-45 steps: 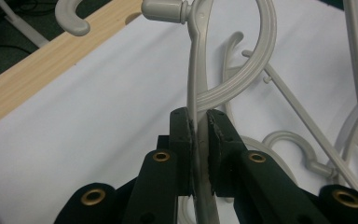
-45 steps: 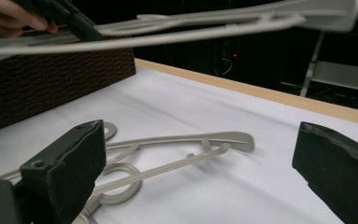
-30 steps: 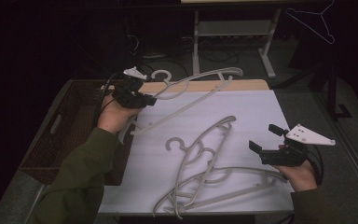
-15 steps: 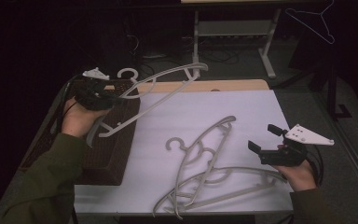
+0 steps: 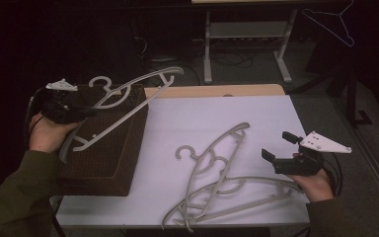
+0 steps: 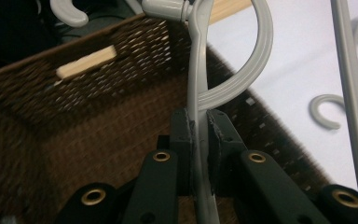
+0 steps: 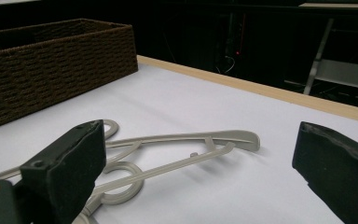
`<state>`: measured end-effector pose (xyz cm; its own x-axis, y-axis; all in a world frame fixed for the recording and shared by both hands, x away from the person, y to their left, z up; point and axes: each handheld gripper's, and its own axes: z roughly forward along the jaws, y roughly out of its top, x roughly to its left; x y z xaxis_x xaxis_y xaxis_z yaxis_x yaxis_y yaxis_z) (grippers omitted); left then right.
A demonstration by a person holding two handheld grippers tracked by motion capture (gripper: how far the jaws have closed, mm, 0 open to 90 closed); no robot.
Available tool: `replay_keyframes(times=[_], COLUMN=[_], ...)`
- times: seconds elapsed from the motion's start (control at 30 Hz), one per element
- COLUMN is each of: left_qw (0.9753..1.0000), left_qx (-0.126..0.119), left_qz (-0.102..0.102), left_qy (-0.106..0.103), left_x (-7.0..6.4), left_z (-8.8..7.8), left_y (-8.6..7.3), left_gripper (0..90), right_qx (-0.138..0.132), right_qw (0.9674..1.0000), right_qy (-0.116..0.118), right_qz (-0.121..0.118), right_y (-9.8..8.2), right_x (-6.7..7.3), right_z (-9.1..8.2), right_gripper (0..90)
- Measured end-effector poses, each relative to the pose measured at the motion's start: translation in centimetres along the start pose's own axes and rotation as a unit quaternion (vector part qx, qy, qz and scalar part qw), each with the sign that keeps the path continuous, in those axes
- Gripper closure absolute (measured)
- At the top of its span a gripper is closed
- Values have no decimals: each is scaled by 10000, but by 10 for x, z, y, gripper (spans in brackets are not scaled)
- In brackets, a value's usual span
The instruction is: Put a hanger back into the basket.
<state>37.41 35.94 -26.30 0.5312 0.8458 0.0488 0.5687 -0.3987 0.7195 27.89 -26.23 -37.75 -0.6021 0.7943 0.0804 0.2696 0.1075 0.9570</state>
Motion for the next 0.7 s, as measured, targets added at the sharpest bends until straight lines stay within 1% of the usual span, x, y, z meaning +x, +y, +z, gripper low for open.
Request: replay_keyframes(times=[0.03, 0.07, 0.1, 0.13, 0.2, 0.3, 0.4, 0.47, 0.57, 0.7], left_qw=[10000, 10000, 10000, 9999, 9999, 9997, 9995, 9994, 9991, 9982], left_qx=[0, -1, -1, 23, 49, 54, 99, 123, 164, 209], left_qz=[0, -66, -66, -73, -76, -154, -147, -138, -182, -294], left_qy=[0, 45, 45, 111, 137, 186, 259, 293, 349, 473], left_x=[0, 9, 9, 17, 19, 31, 38, 40, 47, 57], left_z=[0, -4, -4, -7, -8, -13, -15, -15, -17, -16], left_y=[0, -8, -8, -14, -16, -29, -36, -38, -45, -55], left_gripper=[818, 818, 818, 818, 818, 818, 819, 819, 818, 819], right_qx=[0, -3, -3, -3, 5, 10, 19, 20, 19, 19], right_qw=[10000, 10000, 10000, 10000, 10000, 10000, 10000, 10000, 10000, 10000], right_qy=[0, 0, 0, 2, 0, -5, -10, -10, -24, -30], right_qz=[0, -12, -12, -12, -14, -8, -23, -20, -26, -24], right_y=[0, 0, 0, 0, 0, 0, 0, 0, 0, 0], right_x=[0, 0, 0, 0, 1, 1, 1, 1, 1, 1], right_z=[0, 0, 0, 1, 1, 2, 2, 3, 2, 2], right_gripper=[21, 21, 21, 21, 21, 21, 21, 21, 21, 21])
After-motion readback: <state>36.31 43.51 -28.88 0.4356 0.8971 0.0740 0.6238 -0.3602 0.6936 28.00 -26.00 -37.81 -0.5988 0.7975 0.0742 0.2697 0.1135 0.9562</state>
